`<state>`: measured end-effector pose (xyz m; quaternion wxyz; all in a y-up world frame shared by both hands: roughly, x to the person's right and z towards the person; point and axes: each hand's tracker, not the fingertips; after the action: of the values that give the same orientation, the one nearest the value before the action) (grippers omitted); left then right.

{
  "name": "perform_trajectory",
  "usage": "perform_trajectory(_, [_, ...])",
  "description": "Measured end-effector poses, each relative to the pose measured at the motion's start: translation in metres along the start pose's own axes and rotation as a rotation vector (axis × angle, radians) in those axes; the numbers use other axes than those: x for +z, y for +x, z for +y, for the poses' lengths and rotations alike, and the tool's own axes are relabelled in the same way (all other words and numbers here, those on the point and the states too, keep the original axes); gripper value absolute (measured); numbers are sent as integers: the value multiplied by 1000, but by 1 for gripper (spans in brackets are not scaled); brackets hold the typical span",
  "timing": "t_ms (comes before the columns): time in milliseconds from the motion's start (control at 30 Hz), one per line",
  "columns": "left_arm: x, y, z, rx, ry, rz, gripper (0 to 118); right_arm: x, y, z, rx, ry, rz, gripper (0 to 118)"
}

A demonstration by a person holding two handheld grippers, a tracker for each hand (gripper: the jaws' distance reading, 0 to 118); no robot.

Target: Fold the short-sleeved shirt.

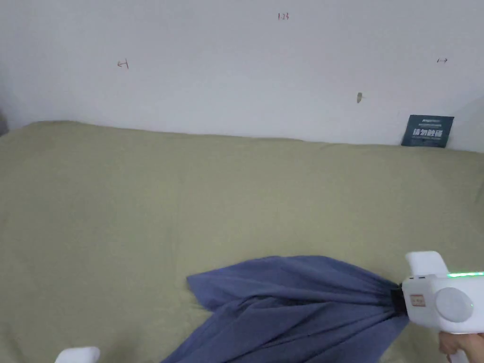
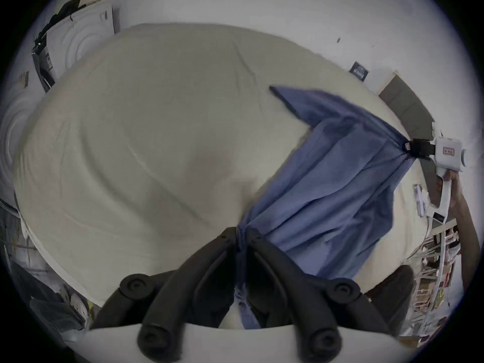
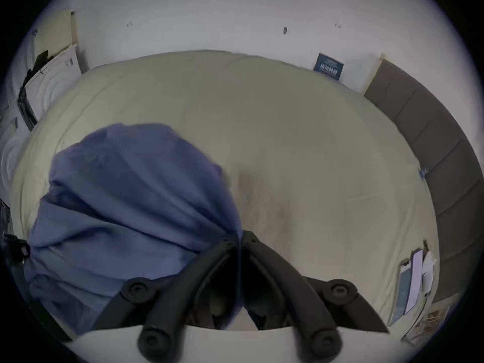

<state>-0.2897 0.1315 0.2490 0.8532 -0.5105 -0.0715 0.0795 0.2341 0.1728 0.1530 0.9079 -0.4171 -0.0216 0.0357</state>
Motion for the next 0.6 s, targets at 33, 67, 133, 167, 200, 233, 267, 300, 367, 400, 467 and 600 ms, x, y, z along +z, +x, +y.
perform_trajectory(33, [13,-2,6,29,23,-31,7,17,6,5,-4,26,8,1])
perform_trajectory(67, [26,-2,13,39,58,-51,7,31,8,8,-5,54,14,1])
perform_trajectory(133, [58,2,31,8,137,-43,6,62,13,15,4,100,18,2])
perform_trajectory(167, [72,5,39,-10,173,-24,6,75,15,19,5,118,25,1])
perform_trajectory(200, [88,10,47,-40,218,-11,6,90,16,21,7,140,20,2])
perform_trajectory(233, [110,22,55,-53,252,-7,6,106,18,24,8,179,15,1])
perform_trajectory(267, [121,27,62,-60,282,-6,6,119,19,26,7,208,8,2])
perform_trajectory(300, [135,32,71,-76,313,-4,6,131,21,30,8,231,4,1])
perform_trajectory(367, [160,47,86,-95,366,15,6,156,25,37,-5,271,-2,1])
perform_trajectory(400, [172,53,96,-103,398,16,6,172,25,42,1,294,-13,2])
perform_trajectory(467, [193,64,114,-102,438,10,6,196,26,50,7,328,-30,1])
perform_trajectory(600, [229,91,149,-110,511,16,6,235,33,80,9,402,-76,1])
